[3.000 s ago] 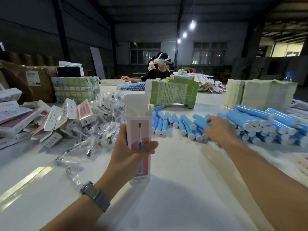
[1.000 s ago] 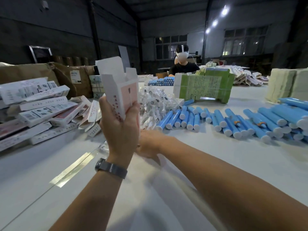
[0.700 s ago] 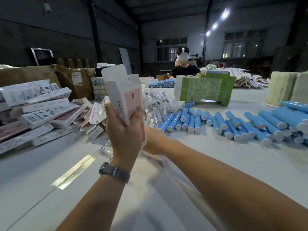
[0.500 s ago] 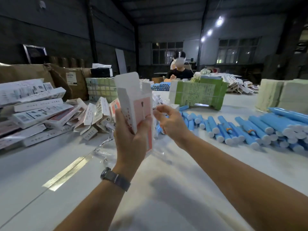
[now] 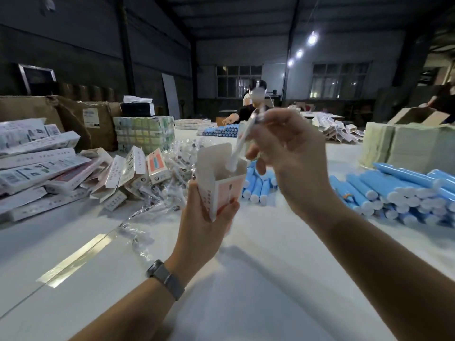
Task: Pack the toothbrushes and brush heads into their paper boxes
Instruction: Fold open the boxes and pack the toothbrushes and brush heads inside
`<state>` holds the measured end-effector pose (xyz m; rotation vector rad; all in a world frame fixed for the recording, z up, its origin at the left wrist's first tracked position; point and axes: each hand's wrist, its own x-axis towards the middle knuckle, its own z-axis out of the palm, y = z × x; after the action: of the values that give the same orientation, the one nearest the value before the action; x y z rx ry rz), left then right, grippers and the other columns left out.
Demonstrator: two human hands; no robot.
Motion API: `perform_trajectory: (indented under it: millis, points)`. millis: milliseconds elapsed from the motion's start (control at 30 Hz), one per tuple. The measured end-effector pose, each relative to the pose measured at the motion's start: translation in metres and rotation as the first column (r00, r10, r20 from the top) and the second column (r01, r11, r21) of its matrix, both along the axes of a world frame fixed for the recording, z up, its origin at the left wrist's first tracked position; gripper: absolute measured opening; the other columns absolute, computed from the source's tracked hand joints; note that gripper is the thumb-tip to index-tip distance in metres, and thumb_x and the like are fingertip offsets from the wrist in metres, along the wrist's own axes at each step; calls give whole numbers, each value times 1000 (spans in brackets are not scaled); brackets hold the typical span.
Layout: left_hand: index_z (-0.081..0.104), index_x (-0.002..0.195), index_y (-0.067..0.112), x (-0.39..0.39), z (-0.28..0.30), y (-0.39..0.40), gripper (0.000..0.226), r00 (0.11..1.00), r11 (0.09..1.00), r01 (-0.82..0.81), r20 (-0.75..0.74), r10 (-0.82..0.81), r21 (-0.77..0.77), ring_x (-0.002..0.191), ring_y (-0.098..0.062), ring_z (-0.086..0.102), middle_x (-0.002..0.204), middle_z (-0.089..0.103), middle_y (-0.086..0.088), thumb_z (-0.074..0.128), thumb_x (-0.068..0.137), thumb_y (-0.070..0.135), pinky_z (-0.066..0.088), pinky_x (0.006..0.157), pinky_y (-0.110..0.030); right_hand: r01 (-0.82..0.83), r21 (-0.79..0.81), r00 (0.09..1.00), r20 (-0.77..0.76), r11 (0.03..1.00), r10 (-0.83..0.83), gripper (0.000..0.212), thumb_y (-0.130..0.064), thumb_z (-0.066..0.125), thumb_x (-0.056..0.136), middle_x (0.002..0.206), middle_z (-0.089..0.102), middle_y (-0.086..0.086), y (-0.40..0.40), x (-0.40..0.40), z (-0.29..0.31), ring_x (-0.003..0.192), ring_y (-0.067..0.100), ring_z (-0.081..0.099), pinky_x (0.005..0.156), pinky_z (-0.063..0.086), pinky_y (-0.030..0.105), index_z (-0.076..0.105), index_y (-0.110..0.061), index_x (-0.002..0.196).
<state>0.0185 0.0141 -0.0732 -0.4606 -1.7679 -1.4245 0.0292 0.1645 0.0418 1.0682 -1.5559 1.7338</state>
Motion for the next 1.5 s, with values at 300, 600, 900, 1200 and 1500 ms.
perform_trajectory:
  millis: [300,600,900,1200,1500]
  points:
    - [39,108,42,4,1,4,40,997,999,39,63,-37,-31,84,-2,63,93,60,30,68,81,33,55,71,-26,571,261,764,-517,778,-387,7,-12,72,87,92,59,-5,-4,-19,-23,86,13,54,78,36,13,71,-8,93]
    - [30,123,35,13,-2,16,39,880,895,435,164,-446,103,87,-33,63,103,60,-15,51,92,25,59,82,-50,200,450,980,-75,870,-186,16,-17,61,90,108,53,-8,13,-21,-39,100,9,54,82,47,20,66,-25,103]
    - [32,147,30,4,-7,10,56,861,874,486,161,-482,15,107,-3,66,118,64,21,51,95,42,54,81,-18,-2,158,985,168,987,-25,28,-17,75,81,97,67,-11,19,-23,-53,73,7,61,68,50,21,61,-25,103]
    - [45,127,55,12,6,6,57,815,824,563,127,-566,60,113,-25,62,122,65,5,49,95,8,57,87,-38,0,300,998,62,954,-19,4,-20,70,86,94,57,-1,26,-24,-52,76,4,59,68,49,18,71,-21,90]
    - [51,118,53,22,10,10,57,779,787,604,115,-617,127,111,-52,55,126,62,-8,47,91,3,55,92,-56,-59,244,996,81,968,41,51,-12,80,77,102,67,-11,30,-25,-42,96,14,66,78,57,32,60,-34,118]
